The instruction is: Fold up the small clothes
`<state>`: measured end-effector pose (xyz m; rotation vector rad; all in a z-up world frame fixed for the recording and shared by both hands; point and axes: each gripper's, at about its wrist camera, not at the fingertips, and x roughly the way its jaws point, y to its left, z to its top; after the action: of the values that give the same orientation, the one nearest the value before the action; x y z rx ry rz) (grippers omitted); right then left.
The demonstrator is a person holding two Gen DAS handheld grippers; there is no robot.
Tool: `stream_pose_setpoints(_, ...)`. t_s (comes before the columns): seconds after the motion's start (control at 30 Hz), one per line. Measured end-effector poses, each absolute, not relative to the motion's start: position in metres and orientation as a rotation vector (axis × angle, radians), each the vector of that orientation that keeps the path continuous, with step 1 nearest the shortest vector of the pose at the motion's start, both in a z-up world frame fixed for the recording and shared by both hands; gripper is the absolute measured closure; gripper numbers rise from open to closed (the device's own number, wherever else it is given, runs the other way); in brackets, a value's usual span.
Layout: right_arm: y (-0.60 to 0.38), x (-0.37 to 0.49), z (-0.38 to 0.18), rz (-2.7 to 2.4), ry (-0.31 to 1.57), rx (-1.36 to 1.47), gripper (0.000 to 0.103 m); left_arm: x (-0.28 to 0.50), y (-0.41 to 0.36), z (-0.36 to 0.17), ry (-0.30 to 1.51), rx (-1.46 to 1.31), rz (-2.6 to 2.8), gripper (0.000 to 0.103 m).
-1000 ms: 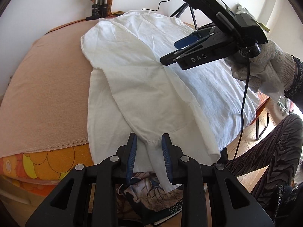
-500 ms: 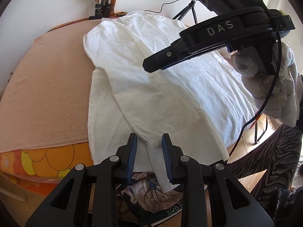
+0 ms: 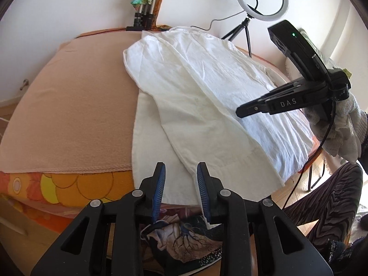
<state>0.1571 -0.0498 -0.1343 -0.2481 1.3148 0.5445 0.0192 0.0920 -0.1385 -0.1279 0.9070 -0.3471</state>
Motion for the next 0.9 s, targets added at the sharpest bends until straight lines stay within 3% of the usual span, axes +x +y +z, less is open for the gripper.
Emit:
stream_pose_setpoints(0.1, -0.057, 0.165, -0.111, 0.585, 1.273, -0.204, 0.086, 0.025, 0.107, -0.138, 0.892, -0.169, -0.294, 0.052)
stream_pose_setpoints(0.2, -0.061, 0.177, -0.079, 0.623, 1.204, -0.144, 0.045, 0.034, 0.114, -0.146, 0.923, -0.203, -0.278, 0.052)
stream_pose_setpoints(0.23, -0.058, 0.183, -0.068, 0.638, 1.177, -0.128, 0.039, 0.036, 0.114, -0.148, 0.930, -0.208, -0.281, 0.052)
stream_pose_setpoints(0.47, -0.017, 0.241, -0.031, 0.693, 1.155, -0.087, 0.039, 0.045, 0.112, -0.153, 0.946, -0.198, -0.274, 0.052)
stream_pose_setpoints(0.67, 0.041, 0.292, -0.049, 0.687, 1.188, -0.094, 0.039, 0.053, 0.117, -0.158, 0.959, -0.244, -0.305, 0.055)
stream_pose_setpoints(0.73, 0.057, 0.307, -0.065, 0.664, 1.209, -0.088, 0.039, 0.054, 0.118, -0.158, 0.965, -0.270, -0.326, 0.063)
stream_pose_setpoints(0.8, 0.069, 0.318, -0.086, 0.645, 1.237, -0.074, 0.039, 0.056, 0.121, -0.159, 0.974, -0.286, -0.336, 0.086)
stream_pose_setpoints(0.9, 0.088, 0.329, -0.113, 0.600, 1.262, -0.111, 0.039, 0.055, 0.124, -0.162, 0.986, -0.320, -0.363, 0.097)
